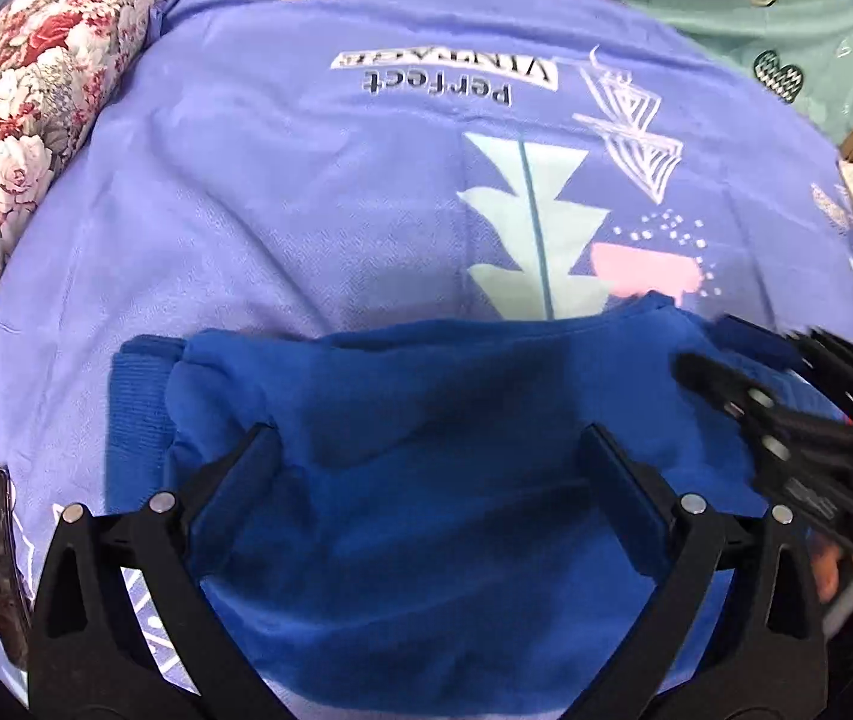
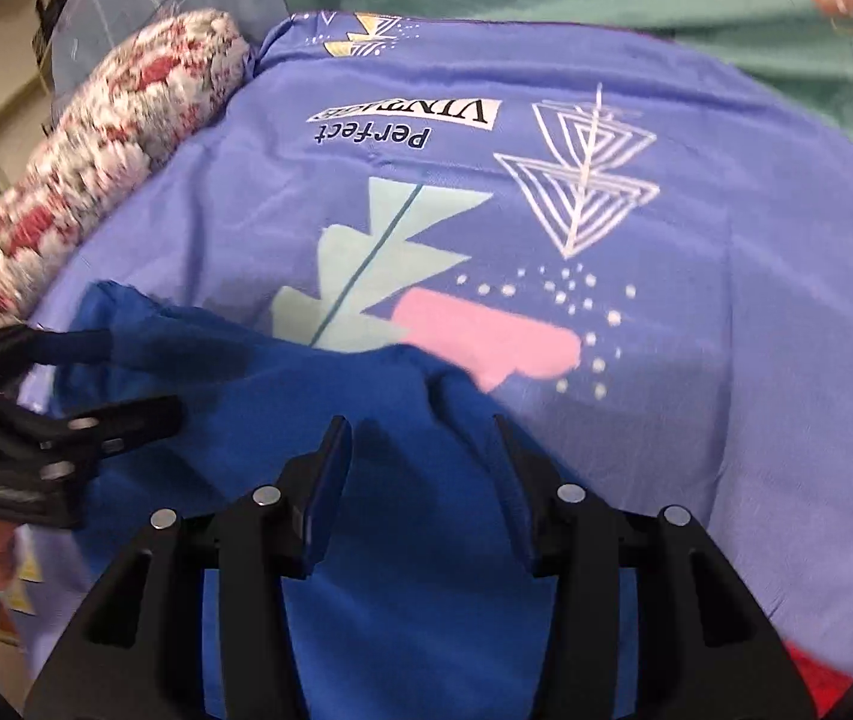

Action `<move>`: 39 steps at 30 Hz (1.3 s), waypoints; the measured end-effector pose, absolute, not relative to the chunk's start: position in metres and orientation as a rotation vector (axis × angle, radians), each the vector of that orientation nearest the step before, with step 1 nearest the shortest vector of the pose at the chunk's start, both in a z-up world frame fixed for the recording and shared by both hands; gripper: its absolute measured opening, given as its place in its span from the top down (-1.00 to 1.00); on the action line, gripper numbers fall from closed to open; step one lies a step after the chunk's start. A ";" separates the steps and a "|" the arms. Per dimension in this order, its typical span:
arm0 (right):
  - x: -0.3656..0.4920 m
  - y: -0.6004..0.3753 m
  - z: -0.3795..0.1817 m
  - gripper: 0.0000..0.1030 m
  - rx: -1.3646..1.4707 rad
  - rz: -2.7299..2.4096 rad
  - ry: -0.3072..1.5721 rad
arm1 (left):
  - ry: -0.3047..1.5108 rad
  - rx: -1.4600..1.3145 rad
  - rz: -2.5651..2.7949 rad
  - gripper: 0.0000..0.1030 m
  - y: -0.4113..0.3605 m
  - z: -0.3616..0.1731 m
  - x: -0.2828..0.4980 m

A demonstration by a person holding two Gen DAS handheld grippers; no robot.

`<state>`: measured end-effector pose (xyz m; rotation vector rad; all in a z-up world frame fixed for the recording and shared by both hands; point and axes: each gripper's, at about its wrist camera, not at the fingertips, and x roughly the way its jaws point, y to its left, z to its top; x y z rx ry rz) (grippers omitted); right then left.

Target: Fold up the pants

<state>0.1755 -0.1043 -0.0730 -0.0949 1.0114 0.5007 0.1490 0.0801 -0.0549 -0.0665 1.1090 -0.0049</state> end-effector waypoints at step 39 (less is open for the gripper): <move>0.047 -0.368 -0.034 0.36 0.228 0.073 0.915 | 1.085 -0.089 -0.074 -0.96 0.077 -0.039 0.105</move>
